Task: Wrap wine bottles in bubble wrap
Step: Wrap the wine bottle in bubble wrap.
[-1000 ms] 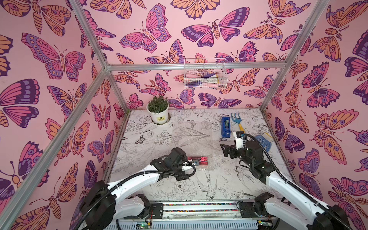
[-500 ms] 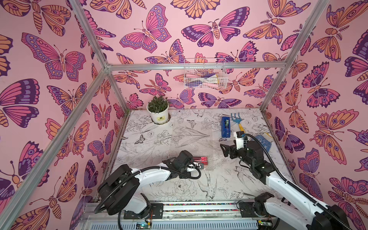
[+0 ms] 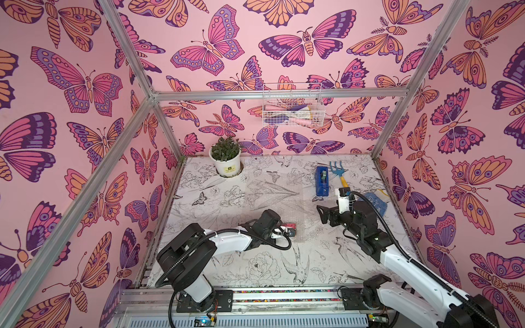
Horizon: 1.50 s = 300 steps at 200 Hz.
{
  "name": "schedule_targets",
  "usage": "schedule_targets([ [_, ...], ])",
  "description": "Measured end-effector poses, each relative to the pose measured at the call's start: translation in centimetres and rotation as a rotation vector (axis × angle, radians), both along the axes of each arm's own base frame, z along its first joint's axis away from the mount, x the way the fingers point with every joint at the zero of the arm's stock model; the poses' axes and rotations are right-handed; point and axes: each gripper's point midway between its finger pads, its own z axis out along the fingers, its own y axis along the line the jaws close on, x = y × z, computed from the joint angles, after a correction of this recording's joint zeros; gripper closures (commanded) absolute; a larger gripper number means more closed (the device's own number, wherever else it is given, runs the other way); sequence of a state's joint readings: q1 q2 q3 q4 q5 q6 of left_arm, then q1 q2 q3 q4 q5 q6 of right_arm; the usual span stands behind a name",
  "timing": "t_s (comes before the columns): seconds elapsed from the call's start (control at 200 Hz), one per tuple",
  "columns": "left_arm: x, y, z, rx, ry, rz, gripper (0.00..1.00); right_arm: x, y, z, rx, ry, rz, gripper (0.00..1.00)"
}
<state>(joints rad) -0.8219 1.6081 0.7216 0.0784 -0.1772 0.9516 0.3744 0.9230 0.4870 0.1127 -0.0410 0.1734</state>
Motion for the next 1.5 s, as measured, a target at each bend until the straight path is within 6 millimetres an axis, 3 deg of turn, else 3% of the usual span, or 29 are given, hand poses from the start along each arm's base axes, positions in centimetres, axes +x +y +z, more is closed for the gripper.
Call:
schedule_targets([
  [0.26, -0.2, 0.2, -0.5, -0.002, 0.046, 0.011, 0.49, -0.8, 1.0, 1.0, -0.024, -0.046, 0.091, 0.01],
  [0.436, -0.4, 0.4, -0.4, -0.03, 0.141, 0.037, 0.62, -3.2, 3.9, -0.2, -0.118, -0.026, 0.258, 0.01],
  [0.701, -0.8, 0.8, -0.4, -0.065, 0.357, 0.083, 0.67, -7.6, 7.2, -0.6, -0.373, -0.088, 0.571, 0.01],
  [0.922, -1.3, 1.0, -0.4, -0.092, 0.604, 0.147, 0.68, -10.9, 10.2, -4.0, -0.612, -0.154, 0.849, 0.01],
  [1.157, -2.7, 0.6, -0.6, -0.076, 0.808, 0.164, 0.68, -10.7, 12.2, -8.6, -0.758, -0.261, 0.946, 0.01],
  [1.503, -3.2, 0.4, -0.7, -0.079, 0.98, 0.194, 0.62, -7.3, 15.5, -10.9, -0.905, -0.348, 1.001, 0.01],
])
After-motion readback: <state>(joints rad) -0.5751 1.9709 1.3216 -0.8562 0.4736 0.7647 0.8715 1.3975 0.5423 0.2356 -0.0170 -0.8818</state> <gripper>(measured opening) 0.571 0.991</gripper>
